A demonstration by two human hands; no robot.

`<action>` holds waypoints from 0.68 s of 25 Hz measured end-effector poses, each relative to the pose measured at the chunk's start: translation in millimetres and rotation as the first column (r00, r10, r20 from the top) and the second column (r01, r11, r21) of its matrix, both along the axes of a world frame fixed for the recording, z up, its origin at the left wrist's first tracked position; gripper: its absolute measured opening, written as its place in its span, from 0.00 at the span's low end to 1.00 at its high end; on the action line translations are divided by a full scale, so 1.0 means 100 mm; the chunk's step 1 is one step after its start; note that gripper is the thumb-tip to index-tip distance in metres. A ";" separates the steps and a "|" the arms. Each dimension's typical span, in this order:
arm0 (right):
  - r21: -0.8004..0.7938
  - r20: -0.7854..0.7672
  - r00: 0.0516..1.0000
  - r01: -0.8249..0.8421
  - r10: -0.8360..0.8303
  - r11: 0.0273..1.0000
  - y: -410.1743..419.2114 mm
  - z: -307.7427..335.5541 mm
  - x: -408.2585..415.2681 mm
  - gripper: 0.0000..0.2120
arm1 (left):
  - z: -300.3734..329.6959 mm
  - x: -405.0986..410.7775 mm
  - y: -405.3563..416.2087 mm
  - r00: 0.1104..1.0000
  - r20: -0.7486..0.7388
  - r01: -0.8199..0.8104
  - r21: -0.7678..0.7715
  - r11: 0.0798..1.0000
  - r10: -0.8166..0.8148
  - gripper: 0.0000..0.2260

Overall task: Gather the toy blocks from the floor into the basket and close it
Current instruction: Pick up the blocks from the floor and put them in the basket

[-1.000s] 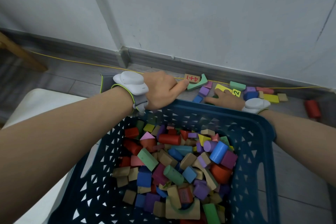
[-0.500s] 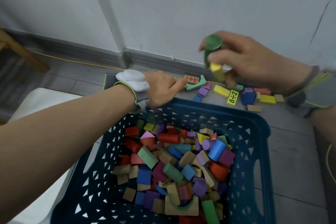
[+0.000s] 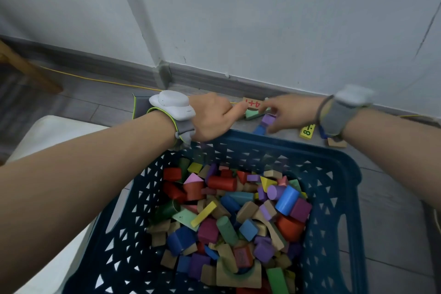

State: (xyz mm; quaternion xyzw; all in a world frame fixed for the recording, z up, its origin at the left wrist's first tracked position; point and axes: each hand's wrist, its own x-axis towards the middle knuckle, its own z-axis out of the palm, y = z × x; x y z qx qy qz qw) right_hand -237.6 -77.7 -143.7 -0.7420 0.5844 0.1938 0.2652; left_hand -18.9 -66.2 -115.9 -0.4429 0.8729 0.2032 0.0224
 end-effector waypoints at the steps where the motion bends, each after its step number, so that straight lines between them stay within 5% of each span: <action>1: 0.049 -0.063 0.996 -0.058 0.061 0.997 -0.01 -0.21 0.00 0.27 | -0.01 0.01 0.00 1.000 0.003 0.000 -0.001 1.000 0.000 0.30; 8: -0.046 -0.249 0.917 -0.331 0.310 0.942 -0.04 -0.66 -0.05 0.26 | -0.03 0.00 -0.02 1.000 -0.002 0.016 -0.021 1.000 -0.016 0.28; 17: -0.119 -0.231 0.871 -0.467 0.434 0.876 -0.02 -0.85 -0.31 0.17 | -0.07 0.02 -0.03 1.000 -0.015 0.017 -0.037 0.999 -0.018 0.33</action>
